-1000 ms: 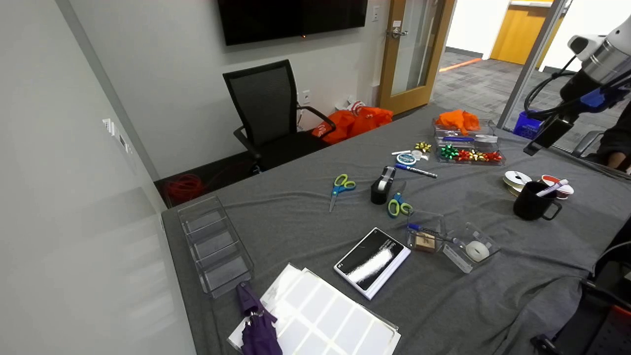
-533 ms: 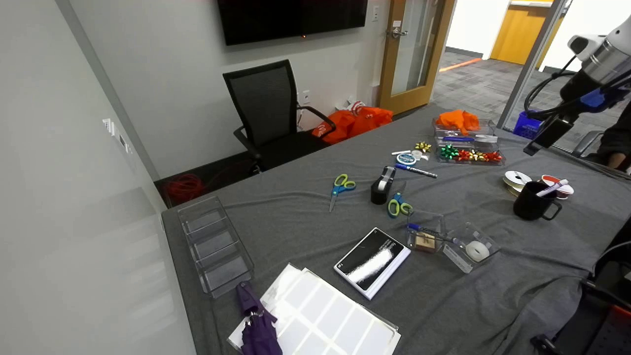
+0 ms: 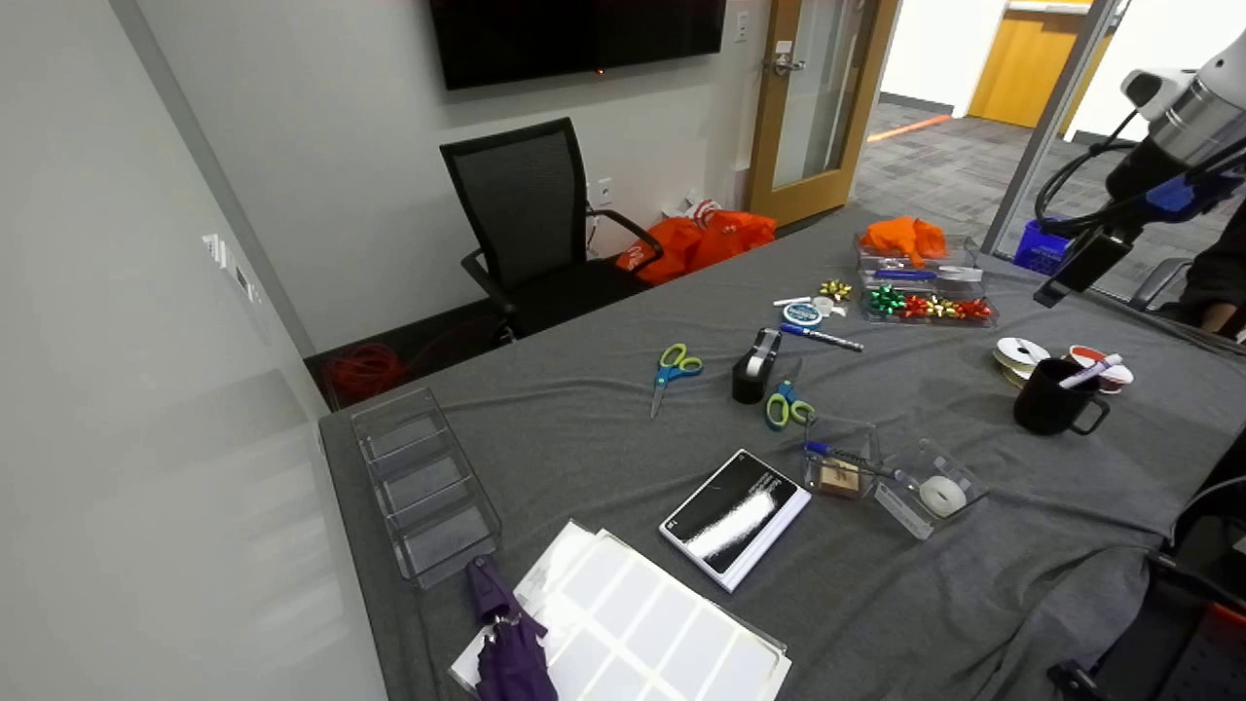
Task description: Bring the black object closer to the mug
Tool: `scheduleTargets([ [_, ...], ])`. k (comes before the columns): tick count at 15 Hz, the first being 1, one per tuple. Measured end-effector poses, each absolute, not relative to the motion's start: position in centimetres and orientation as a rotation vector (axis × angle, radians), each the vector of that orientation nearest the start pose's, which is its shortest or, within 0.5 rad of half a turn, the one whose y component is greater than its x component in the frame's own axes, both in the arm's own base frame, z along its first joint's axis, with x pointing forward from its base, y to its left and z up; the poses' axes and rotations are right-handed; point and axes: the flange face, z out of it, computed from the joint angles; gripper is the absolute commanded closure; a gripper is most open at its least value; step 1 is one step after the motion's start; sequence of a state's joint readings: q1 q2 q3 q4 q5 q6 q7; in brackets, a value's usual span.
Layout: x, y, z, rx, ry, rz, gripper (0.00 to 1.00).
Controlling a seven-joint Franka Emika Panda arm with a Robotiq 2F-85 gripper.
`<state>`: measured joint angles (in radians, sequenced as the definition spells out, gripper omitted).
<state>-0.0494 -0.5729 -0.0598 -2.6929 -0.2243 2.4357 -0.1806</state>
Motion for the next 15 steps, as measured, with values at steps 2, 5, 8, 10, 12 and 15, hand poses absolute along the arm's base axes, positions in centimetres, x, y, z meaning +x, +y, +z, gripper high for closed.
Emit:
scheduleTargets([
  [2, 38.33, -4.23, 43.85, -3.266, -0.367, -0.486, 0.0],
  [5, 38.33, -4.23, 43.85, -3.266, -0.367, -0.487, 0.0],
  [8, 38.33, -4.23, 43.85, -3.266, -0.367, -0.486, 0.0],
  [10, 38.33, -4.23, 43.85, -3.266, -0.367, -0.487, 0.0],
  [12, 38.33, -4.23, 43.85, -3.266, -0.367, -0.487, 0.0],
  [15, 38.61, -3.55, 43.83, -3.252, -0.161, -0.48, 0.0],
])
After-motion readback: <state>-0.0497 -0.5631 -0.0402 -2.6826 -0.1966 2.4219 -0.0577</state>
